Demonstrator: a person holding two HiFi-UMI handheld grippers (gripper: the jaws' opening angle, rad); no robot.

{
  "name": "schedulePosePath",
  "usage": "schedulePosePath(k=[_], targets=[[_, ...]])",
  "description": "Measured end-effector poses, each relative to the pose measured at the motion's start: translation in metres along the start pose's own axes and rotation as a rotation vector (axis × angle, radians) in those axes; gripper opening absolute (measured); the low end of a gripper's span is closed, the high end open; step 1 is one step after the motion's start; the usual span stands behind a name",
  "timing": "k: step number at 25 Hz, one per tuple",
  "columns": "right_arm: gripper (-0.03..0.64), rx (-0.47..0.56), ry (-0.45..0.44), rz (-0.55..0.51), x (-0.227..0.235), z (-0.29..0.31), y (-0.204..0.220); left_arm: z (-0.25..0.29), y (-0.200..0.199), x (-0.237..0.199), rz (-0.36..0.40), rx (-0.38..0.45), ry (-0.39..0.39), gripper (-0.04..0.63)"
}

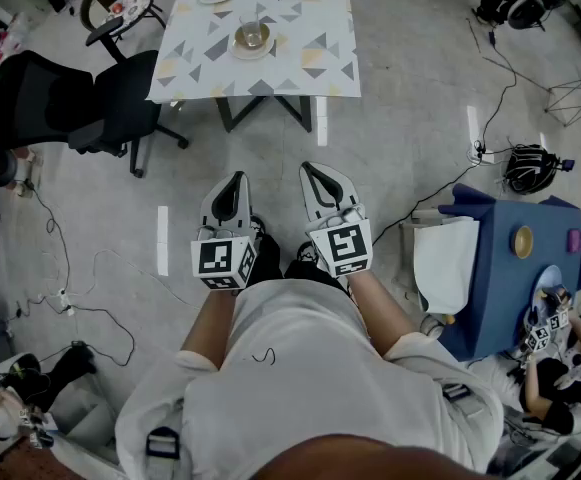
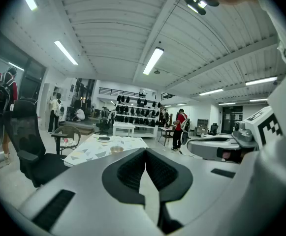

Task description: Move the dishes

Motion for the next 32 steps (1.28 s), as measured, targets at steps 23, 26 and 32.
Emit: schedulePosePath(k=[23, 26, 32], targets=[[-0.002, -0.067, 0.057, -0.032, -0.034, 0.11, 0.003, 0.044, 0.004, -0.126, -0.008, -0.057, 0.072, 0.02], [0.015, -0.09, 0.059, -0.047, -0.042, 0.132, 0.004, 0.051, 0.004, -0.15, -0.011, -0.066, 0.094, 0.021], [0.051, -0.098, 0.102, -0.039, -0.059, 0.167, -0.004, 0.059, -0.004, -0.192, 0.006, -0.072, 0.147, 0.021]])
Point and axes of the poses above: the fingertips, and each gripper's own axes: z forward along the fingers, x to its right, y out of its underside, the point moved 9 cm from there along -z, backward along the fingers, and after that the axes turned 13 degrees about y, right-handed, at the moved point
